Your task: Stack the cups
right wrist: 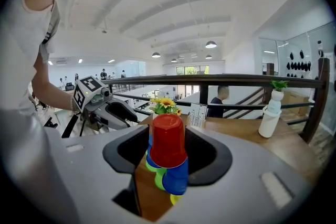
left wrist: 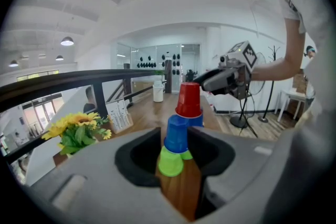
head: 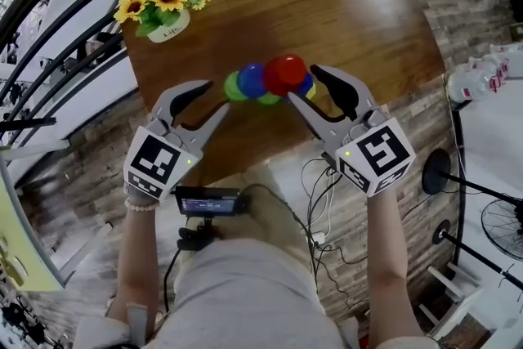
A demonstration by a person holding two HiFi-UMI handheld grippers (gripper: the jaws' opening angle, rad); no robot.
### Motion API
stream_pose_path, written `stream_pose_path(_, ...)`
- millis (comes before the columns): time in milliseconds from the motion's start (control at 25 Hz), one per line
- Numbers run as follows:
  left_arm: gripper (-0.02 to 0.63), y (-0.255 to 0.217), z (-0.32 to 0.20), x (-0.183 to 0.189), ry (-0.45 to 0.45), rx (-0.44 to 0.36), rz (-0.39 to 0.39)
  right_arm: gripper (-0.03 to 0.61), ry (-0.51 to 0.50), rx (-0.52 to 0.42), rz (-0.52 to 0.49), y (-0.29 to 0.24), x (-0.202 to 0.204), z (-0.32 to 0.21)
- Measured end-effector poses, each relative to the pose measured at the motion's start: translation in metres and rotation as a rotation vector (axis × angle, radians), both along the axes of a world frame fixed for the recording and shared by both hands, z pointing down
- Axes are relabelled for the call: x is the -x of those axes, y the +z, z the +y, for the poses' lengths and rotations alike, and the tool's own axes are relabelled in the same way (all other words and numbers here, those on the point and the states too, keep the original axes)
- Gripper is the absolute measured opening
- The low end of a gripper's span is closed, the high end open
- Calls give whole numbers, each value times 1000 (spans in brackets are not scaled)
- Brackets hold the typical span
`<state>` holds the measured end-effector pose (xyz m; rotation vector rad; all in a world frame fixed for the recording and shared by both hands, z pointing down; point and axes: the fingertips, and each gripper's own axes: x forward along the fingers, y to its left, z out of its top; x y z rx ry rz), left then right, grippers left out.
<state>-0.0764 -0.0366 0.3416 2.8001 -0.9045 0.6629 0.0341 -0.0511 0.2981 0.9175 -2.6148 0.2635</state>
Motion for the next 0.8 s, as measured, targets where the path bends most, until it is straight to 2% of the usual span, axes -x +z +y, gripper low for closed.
stream_pose_path(240,125,-13,0,2,-5,-28,19,206,34,-46,8,-12,-9,14)
stream_pose_path(440,42,-35,0,8,-57,-59,62,198,109,-79,9,-23,-21,29)
stream_pose_path(520,-3,-44,0,10,-67,-85,69,163,156,-83,7,-24,-26,35)
stream_pose_path(640,-5,-50,3,11,-53,-91,57,81,223,-81,24,-22,-33,47)
stream_pose_path(800,-5,-55,12,11,-24,-84,28,39,276,-67,57,-20,-33,65)
